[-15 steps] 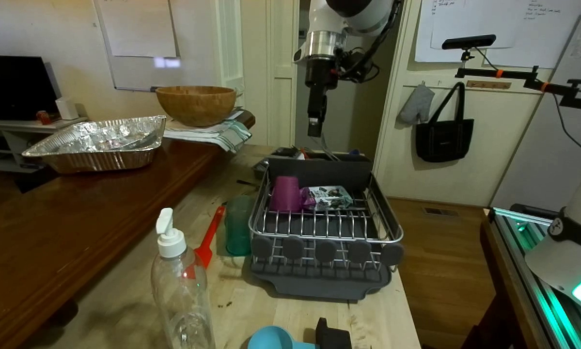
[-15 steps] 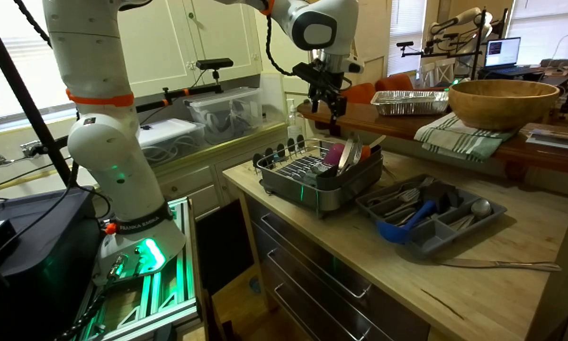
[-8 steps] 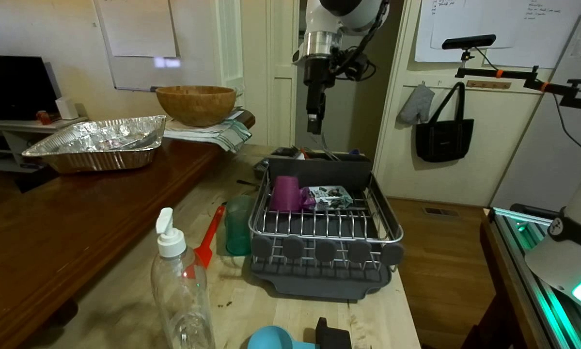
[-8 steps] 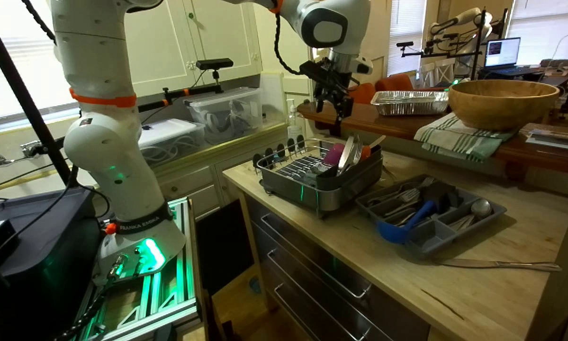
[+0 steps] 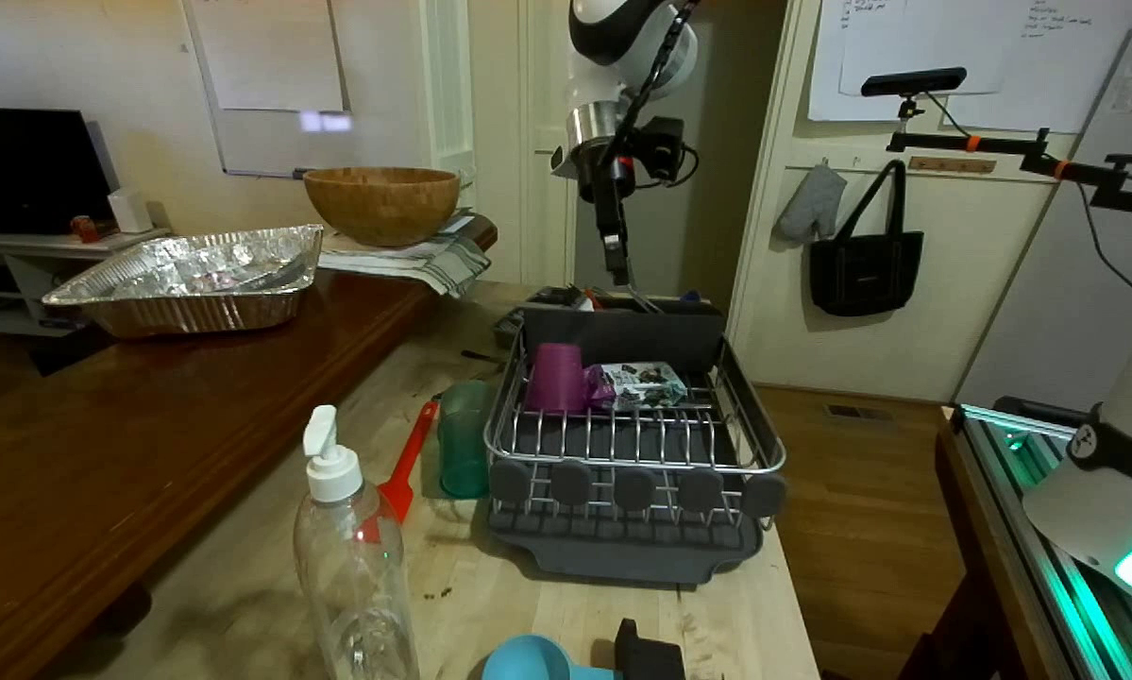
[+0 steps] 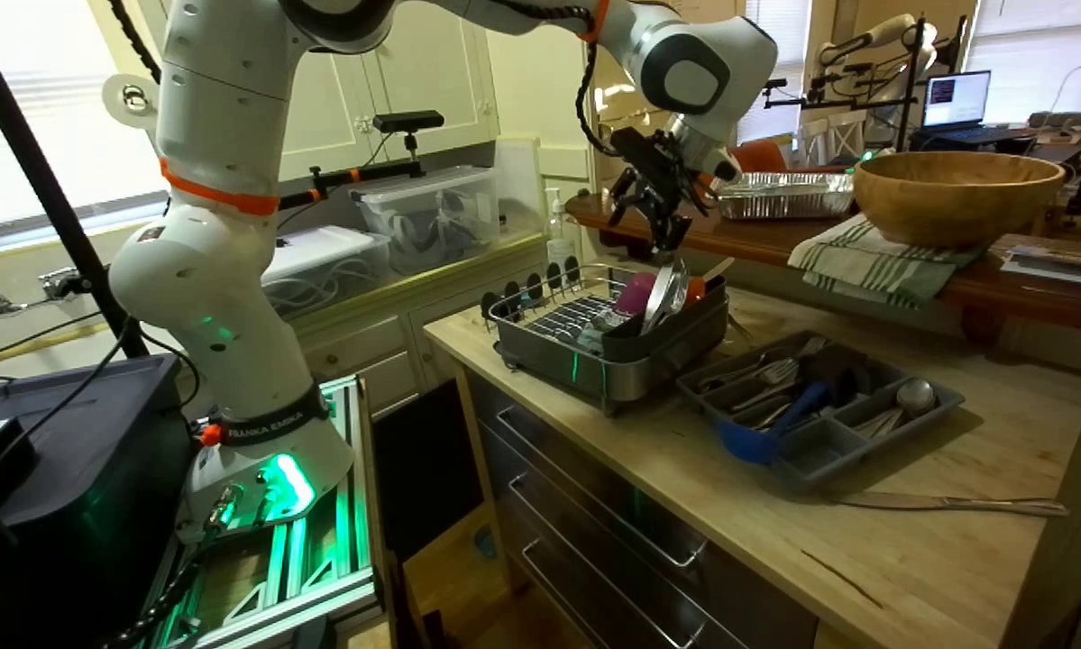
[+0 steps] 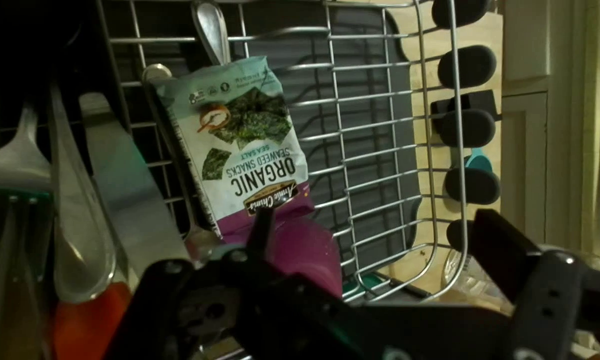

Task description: Put the purple cup on the left side of the counter.

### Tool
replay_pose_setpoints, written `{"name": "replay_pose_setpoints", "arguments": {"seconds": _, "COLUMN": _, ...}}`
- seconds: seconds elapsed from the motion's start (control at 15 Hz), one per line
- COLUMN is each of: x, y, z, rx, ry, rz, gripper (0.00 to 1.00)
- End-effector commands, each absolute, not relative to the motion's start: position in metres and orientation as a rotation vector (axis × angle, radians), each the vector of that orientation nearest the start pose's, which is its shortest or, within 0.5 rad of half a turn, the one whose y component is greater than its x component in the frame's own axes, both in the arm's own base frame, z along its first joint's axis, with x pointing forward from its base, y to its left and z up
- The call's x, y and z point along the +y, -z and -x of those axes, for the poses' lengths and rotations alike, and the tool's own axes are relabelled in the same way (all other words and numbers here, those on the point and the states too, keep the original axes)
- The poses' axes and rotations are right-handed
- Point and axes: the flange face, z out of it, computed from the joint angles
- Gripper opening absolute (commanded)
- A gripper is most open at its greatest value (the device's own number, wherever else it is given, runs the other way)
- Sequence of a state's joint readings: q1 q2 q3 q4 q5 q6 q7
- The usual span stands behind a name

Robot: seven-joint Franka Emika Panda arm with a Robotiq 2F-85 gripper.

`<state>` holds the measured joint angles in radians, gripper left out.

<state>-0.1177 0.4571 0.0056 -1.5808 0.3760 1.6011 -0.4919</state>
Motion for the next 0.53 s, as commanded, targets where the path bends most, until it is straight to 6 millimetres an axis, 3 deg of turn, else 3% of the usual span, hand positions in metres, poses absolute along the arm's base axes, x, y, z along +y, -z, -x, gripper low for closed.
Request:
{"name": "replay_pose_setpoints", "arguments": {"seconds": 0.0, "x": -0.021, "y": -0.329, "z": -0.646, "rx": -0.408, "ry": -0.533, "rz": 2.507, "gripper": 1.00}}
{"name": "replay_pose_setpoints", "arguments": {"seconds": 0.13, "x": -0.010, "y": -0.314, "z": -0.654, "rx": -0.384, "ry": -0.534, "rz": 2.518, "gripper": 1.00}}
{"name": "replay_pose_setpoints", "arguments": {"seconds": 0.47, "x": 0.003, "y": -0.302, "z": -0.670, "rx": -0.299, "ry": -0.467, "rz": 2.581, "gripper": 1.00}}
